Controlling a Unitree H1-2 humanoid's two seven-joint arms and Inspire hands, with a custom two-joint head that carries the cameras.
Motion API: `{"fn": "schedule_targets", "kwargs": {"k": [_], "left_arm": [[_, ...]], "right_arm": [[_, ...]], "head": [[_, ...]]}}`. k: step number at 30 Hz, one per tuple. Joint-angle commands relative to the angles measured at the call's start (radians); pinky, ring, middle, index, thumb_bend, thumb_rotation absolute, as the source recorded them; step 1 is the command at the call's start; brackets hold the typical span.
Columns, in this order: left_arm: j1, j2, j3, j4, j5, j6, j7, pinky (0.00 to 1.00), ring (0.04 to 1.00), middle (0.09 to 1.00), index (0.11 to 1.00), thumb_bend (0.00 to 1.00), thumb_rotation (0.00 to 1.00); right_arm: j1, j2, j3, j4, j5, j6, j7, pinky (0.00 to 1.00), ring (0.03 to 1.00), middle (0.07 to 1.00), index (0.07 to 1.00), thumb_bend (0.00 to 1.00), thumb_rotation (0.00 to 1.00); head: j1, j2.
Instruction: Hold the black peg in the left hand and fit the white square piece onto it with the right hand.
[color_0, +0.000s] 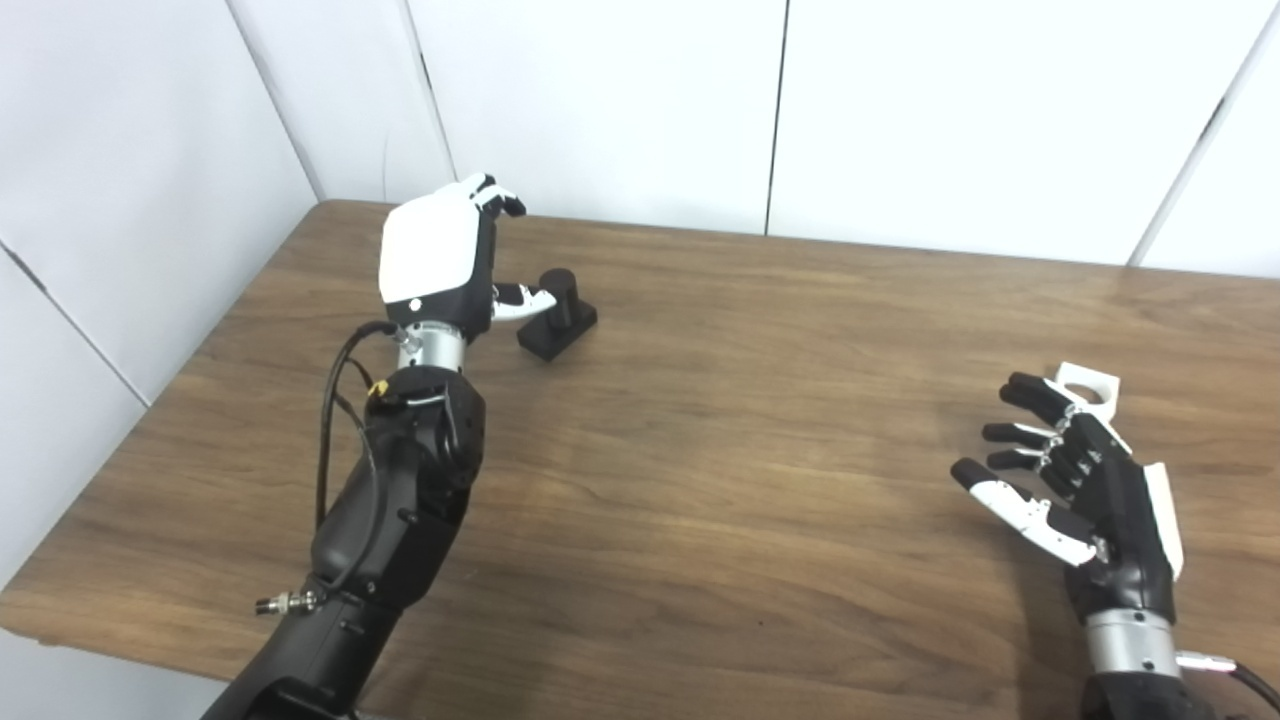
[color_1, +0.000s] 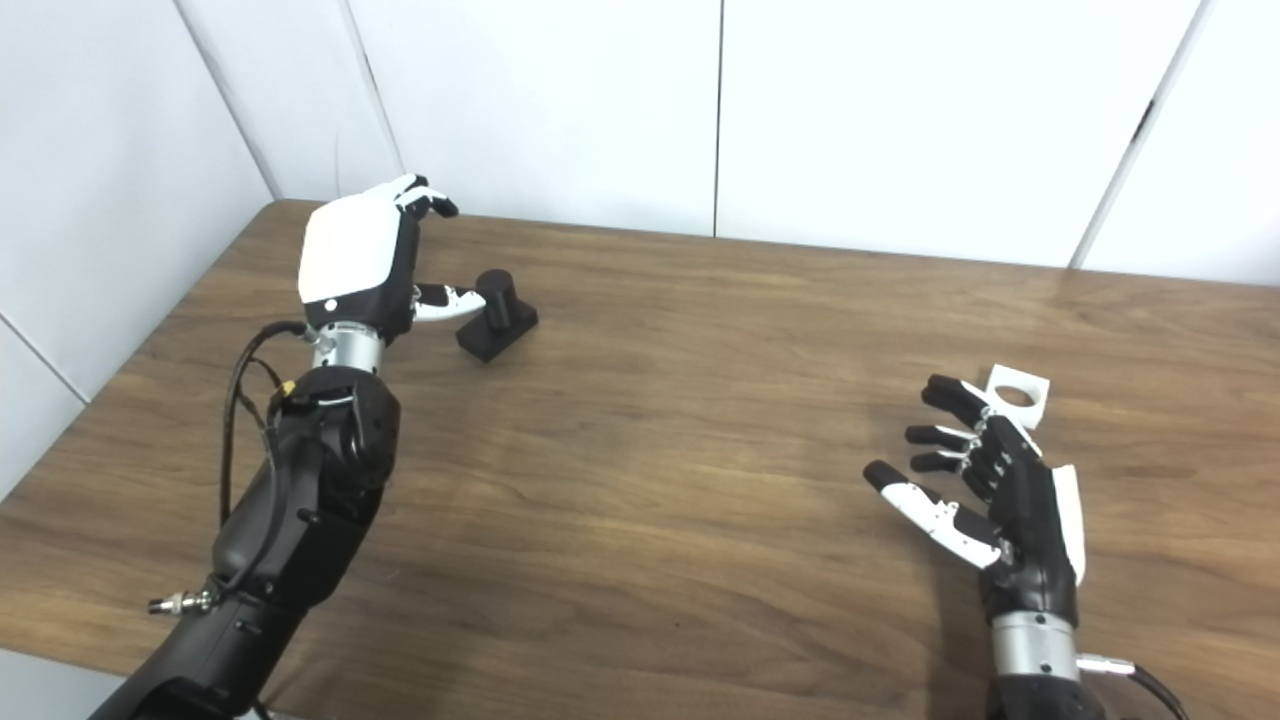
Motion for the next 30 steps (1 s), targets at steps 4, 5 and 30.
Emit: {"fn": "schedule_targets", "kwargs": {"k": [4,5,30], "left_arm": [[-0.072,-0.005,0.017,0.02,0.093,0.045,-0.054,0.84,0.938,0.925,0.694,0.83,0.43],[-0.074,-0.011,0.023,0.022,0.104,0.045,-0.069,0.88,0.952,0.934,0.698,0.83,0.45],[-0.082,-0.102,0.068,0.196,0.146,0.045,-0.07,0.86,0.934,0.909,0.646,0.89,0.53]], "right_arm": [[0.008,-0.003,-0.006,-0.007,0.003,-0.024,0.001,0.53,0.646,0.777,0.752,0.77,0.2],[0.008,-0.003,-0.006,-0.007,0.003,-0.023,0.001,0.54,0.648,0.779,0.755,0.77,0.2],[0.014,0.011,0.001,-0.014,-0.017,-0.025,-0.005,0.51,0.631,0.763,0.745,0.77,0.22]], "head": [[-0.001,0.003],[-0.001,0.003],[-0.017,0.013]]}}
